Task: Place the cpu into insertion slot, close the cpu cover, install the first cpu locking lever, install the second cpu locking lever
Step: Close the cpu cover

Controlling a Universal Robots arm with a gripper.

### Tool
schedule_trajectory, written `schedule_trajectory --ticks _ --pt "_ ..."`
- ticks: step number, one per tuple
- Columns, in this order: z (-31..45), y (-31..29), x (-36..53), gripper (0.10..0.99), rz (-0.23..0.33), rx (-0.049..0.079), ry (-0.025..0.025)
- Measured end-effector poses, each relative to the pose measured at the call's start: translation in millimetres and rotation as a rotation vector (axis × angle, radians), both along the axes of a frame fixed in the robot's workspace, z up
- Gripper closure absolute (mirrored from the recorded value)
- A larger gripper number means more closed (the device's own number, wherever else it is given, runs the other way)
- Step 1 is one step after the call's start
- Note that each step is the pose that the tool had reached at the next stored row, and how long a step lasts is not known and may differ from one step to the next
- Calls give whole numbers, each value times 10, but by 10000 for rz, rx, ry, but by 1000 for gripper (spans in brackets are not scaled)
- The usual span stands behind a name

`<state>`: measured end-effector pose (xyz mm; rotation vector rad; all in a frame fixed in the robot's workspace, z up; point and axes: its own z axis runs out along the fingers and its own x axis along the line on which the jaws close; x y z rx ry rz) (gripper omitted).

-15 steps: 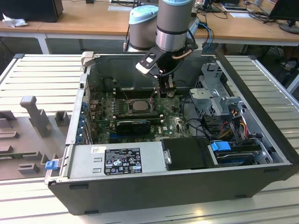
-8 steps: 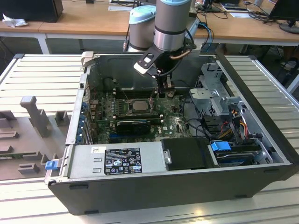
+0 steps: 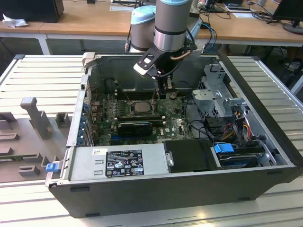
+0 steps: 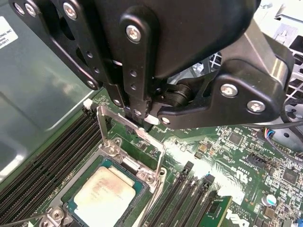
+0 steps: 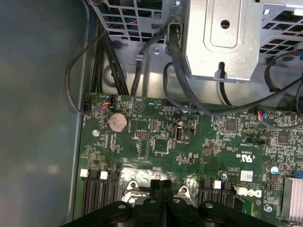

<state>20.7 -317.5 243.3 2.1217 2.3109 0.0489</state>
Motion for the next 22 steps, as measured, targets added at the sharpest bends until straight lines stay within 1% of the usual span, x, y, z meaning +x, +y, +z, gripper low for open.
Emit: schedule_trajectory --ticks 6,10,12,14,15,17,18,22 --pt "-5 0 -77 980 0 0 1" --pt "-22 0 -158 980 0 2 0" --pt "-50 0 -215 980 -1 0 -1" --pt "-80 0 -240 980 -1 0 -1" --pt "-110 0 -260 980 3 1 -2" --pt "-148 0 -287 980 32 0 -1" --pt "-182 0 -309 980 92 1 -1" --pt "-231 0 -379 980 204 6 13"
